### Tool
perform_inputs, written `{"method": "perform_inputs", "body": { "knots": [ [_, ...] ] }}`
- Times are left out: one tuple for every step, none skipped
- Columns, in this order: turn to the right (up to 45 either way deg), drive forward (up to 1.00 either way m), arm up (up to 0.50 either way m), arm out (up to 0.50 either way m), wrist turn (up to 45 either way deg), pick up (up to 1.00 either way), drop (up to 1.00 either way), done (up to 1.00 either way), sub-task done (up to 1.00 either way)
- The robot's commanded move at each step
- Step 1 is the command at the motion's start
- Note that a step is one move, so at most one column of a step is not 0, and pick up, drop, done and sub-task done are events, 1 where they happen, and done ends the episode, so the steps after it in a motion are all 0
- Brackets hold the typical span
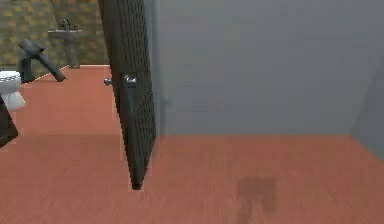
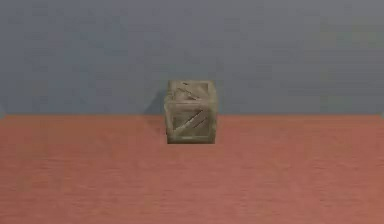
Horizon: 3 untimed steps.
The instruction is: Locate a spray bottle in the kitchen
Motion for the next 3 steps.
{"method": "perform_inputs", "body": {
  "knots": [
    [-39.0, 0.0, 0.0, 0.0, 0.0, 0.0, 0.0, 0.0, 0.0],
    [-3.0, 0.0, 0.0, 0.0, 0.0, 0.0, 0.0, 0.0, 0.0],
    [-6.0, 0.0, 0.0, 0.0, 0.0, 0.0, 0.0, 0.0, 0.0]
  ]
}}
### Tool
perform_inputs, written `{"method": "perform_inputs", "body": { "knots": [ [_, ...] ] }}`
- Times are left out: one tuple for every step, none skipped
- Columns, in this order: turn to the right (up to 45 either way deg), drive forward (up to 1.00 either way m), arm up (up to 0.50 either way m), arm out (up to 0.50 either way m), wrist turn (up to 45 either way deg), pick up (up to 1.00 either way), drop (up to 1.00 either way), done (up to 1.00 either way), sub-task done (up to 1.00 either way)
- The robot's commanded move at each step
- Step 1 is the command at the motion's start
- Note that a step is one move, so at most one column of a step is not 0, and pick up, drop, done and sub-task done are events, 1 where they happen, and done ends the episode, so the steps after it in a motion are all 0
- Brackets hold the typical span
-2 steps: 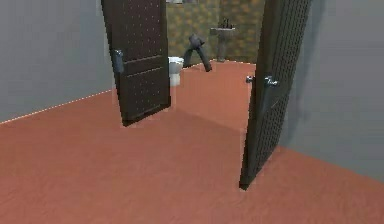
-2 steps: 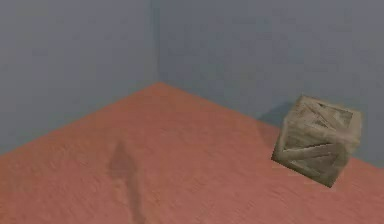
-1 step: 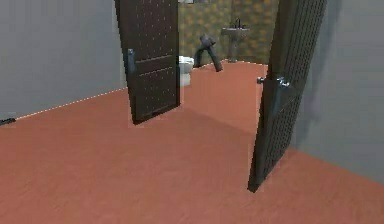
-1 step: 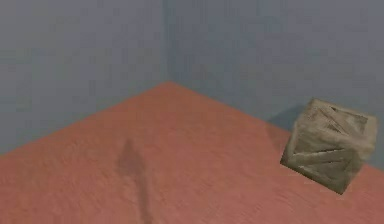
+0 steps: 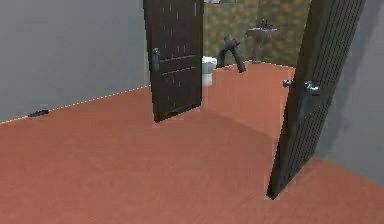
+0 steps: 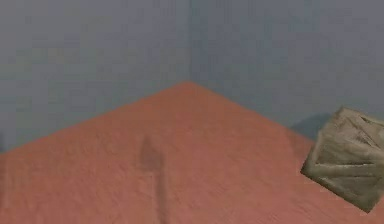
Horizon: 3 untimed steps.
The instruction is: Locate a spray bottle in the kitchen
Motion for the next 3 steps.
{"method": "perform_inputs", "body": {
  "knots": [
    [0.0, 1.0, 0.0, 0.0, 0.0, 0.0, 0.0, 0.0, 0.0],
    [0.0, 0.6, 0.0, 0.0, 0.0, 0.0, 0.0, 0.0, 0.0],
    [45.0, 0.0, 0.0, 0.0, 0.0, 0.0, 0.0, 0.0, 0.0]
  ]
}}
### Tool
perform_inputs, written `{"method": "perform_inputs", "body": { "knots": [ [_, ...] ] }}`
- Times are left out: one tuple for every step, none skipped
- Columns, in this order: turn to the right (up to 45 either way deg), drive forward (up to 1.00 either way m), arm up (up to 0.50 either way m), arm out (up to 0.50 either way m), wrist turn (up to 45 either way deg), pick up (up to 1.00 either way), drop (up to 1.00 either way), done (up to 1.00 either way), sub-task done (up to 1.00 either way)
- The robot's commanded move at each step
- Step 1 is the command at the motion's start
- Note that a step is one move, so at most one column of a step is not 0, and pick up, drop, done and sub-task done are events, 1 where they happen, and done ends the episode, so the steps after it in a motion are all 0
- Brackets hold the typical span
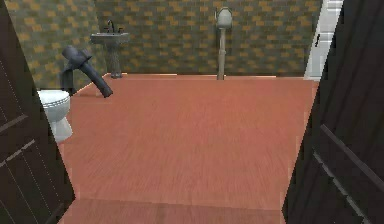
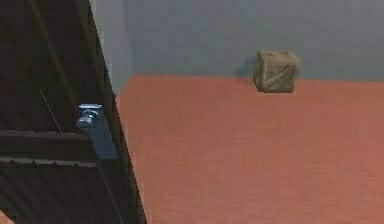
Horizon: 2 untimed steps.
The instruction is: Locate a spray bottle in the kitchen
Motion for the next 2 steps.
{"method": "perform_inputs", "body": {
  "knots": [
    [6.0, 0.0, 0.0, 0.0, 0.0, 0.0, 0.0, 0.0, 0.0],
    [0.0, 0.1, 0.0, 0.0, 0.0, 0.0, 0.0, 0.0, 0.0]
  ]
}}
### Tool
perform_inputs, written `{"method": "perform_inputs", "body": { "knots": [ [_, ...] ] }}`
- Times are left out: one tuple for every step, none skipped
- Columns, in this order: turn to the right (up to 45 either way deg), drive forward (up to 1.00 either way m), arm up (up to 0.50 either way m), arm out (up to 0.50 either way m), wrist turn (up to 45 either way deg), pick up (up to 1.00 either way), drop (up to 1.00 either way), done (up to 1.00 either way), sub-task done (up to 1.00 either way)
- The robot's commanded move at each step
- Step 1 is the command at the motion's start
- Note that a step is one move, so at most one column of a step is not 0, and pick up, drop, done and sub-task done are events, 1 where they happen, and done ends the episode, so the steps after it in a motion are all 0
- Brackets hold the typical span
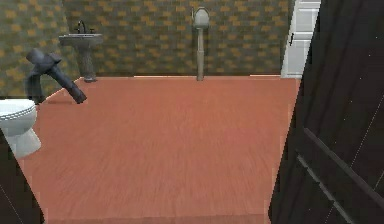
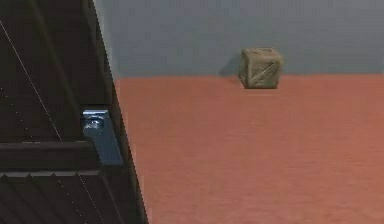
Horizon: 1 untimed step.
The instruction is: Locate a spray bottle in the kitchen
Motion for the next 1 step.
{"method": "perform_inputs", "body": {
  "knots": [
    [3.0, 0.0, 0.0, 0.0, 0.0, 0.0, 0.0, 0.0, 0.0]
  ]
}}
